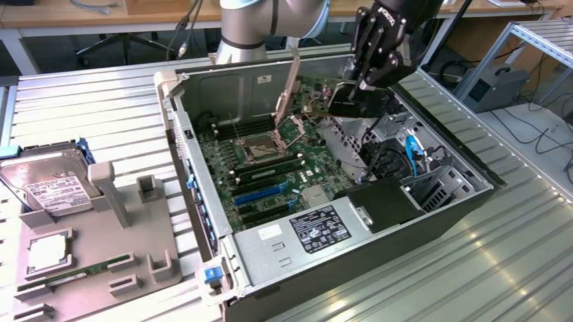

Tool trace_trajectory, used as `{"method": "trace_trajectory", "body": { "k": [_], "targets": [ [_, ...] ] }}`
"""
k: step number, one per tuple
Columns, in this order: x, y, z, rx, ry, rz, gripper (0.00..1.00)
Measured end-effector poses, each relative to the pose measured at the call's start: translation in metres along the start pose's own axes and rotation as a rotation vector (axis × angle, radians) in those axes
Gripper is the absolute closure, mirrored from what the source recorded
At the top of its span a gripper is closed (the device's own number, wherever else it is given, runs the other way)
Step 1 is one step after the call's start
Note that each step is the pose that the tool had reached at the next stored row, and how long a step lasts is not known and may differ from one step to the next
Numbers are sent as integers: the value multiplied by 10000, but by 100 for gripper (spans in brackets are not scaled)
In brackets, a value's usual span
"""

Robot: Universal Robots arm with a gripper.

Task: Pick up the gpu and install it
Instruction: 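Insert the gpu into the slot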

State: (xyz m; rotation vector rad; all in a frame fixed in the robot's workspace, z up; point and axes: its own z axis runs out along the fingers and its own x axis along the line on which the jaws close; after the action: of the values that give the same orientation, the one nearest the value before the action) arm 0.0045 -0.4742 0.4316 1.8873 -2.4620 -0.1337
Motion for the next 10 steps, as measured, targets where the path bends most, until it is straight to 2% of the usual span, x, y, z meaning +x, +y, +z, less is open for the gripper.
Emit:
{"method": "trace_trajectory", "body": {
  "k": [5,8,10],
  "targets": [
    [-6,1,12,13,68,-867,73],
    [-7,1,18,-11,160,-1888,73],
    [-9,1,19,-21,200,-2308,73]
  ]
}}
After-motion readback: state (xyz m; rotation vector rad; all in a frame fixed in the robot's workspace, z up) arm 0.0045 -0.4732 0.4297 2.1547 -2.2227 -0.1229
